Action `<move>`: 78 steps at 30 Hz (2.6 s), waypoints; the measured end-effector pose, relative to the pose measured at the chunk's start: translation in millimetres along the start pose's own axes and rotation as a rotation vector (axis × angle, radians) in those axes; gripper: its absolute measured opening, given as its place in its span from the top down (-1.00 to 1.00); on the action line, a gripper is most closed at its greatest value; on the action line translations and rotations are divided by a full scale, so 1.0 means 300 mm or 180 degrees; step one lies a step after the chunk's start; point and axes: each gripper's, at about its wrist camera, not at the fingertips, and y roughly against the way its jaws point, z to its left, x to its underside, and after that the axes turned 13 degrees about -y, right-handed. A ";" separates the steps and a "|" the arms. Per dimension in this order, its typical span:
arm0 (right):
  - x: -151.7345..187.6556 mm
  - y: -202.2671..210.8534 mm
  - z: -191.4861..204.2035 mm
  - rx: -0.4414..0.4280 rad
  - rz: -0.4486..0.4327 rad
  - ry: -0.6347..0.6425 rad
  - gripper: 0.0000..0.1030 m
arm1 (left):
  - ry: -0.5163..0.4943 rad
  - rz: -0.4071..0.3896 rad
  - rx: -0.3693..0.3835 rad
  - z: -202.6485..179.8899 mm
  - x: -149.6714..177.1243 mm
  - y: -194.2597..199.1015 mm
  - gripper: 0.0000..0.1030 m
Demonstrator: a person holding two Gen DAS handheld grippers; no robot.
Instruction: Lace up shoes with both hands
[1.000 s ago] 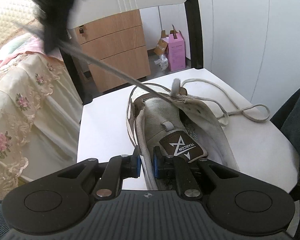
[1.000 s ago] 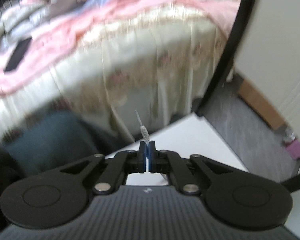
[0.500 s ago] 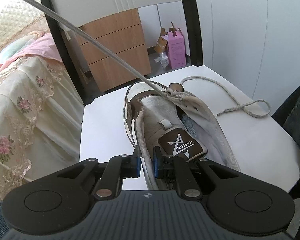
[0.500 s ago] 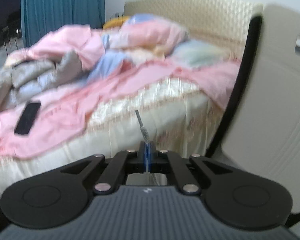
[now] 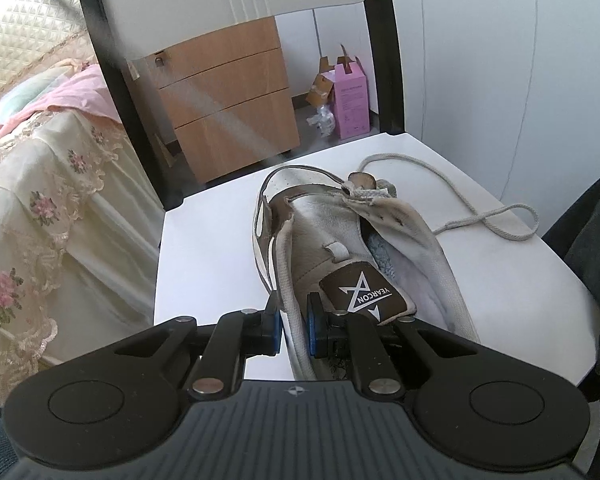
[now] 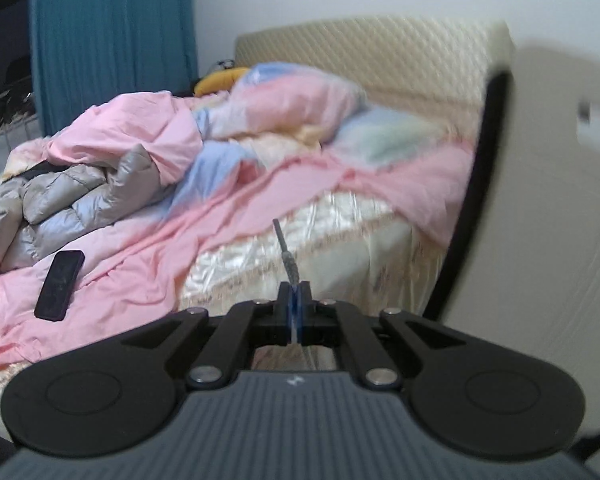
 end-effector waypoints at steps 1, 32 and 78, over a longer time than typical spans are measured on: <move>0.025 -0.017 -0.017 0.0016 0.0050 -0.0077 0.91 | 0.0035 0.0003 0.0020 0.006 0.000 0.000 0.76; 0.969 0.106 -0.780 -0.0162 -0.0618 -0.4154 -0.15 | 0.0708 -0.0343 -0.0045 0.037 0.016 0.080 0.68; 0.899 0.107 -0.586 -0.0168 -0.0902 -0.3492 0.81 | 0.1807 -0.0571 0.0630 0.197 0.117 0.122 0.56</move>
